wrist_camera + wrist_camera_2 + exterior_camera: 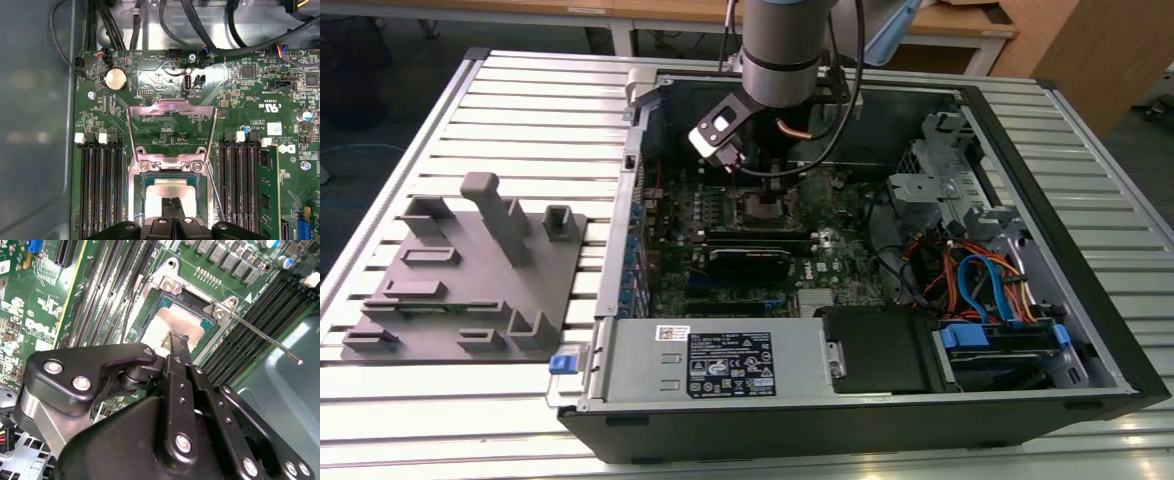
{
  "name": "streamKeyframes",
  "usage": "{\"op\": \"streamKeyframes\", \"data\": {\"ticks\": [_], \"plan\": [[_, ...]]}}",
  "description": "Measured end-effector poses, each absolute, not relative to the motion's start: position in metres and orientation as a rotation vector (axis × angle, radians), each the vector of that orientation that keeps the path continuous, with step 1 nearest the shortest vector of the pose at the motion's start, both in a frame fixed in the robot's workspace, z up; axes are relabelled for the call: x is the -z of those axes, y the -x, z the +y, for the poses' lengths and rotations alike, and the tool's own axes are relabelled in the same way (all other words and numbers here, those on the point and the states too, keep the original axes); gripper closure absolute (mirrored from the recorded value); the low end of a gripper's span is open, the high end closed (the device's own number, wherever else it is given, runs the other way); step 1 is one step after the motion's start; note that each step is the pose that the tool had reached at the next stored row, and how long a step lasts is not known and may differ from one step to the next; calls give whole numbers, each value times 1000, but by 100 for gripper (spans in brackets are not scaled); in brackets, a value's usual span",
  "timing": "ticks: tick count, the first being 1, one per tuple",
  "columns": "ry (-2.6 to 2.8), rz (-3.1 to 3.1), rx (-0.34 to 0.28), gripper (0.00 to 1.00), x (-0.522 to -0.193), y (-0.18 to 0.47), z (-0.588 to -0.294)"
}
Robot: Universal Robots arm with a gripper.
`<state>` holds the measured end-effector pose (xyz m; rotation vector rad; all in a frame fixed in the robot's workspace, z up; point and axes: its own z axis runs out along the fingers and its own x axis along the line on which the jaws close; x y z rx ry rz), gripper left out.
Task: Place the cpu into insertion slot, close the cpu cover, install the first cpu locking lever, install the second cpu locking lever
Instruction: 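Close the cpu cover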
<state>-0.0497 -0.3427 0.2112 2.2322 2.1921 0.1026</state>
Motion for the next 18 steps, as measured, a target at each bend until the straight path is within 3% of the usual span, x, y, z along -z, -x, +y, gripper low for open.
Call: {"op": "streamKeyframes", "data": {"ticks": [18], "plan": [[-2238, 2197, -93, 89, -213, 50, -343]]}}
